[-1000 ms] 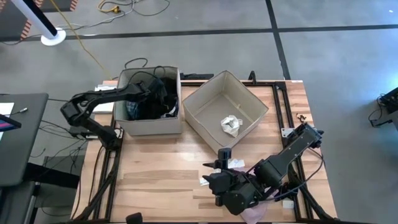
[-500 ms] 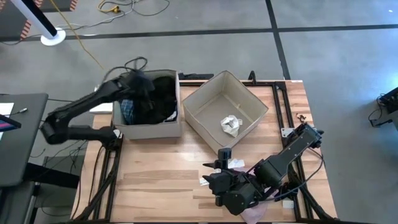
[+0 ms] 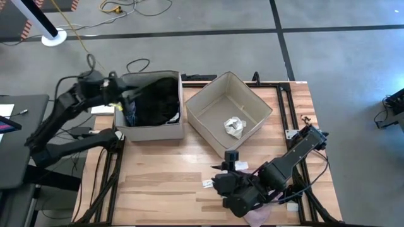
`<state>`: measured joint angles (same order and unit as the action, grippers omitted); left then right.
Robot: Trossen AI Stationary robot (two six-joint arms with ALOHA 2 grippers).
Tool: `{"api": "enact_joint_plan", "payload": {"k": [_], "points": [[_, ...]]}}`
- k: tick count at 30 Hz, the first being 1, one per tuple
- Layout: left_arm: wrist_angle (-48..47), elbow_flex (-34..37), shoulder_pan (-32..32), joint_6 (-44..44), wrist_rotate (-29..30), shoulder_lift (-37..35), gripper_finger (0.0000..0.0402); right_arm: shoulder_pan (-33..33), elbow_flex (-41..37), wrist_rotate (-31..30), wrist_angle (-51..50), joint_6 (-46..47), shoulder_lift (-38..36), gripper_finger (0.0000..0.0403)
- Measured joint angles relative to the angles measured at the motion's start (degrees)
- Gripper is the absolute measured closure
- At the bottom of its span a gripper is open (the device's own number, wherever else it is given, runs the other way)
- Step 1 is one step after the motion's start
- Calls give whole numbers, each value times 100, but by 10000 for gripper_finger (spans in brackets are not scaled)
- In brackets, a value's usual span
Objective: Sort clothes
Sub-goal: Put the pink shirt into the left laundry organizer
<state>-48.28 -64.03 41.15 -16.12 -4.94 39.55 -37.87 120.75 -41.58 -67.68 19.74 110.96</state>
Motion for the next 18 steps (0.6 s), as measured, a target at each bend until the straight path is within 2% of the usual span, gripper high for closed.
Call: {"api": "enact_joint_plan", "payload": {"k": [9, 14, 18], "points": [[7, 0, -261, 563, -1839, -575, 231, -252, 0, 944, -714, 927, 2, 198], [22, 61, -530, 758, -2427, -663, 231, -521, -1, 1186, -1366, 1864, 2, 198], [91, 222, -793, 840, -2659, -667, 231, -783, -143, 1191, -1605, 2525, 2, 198]]}}
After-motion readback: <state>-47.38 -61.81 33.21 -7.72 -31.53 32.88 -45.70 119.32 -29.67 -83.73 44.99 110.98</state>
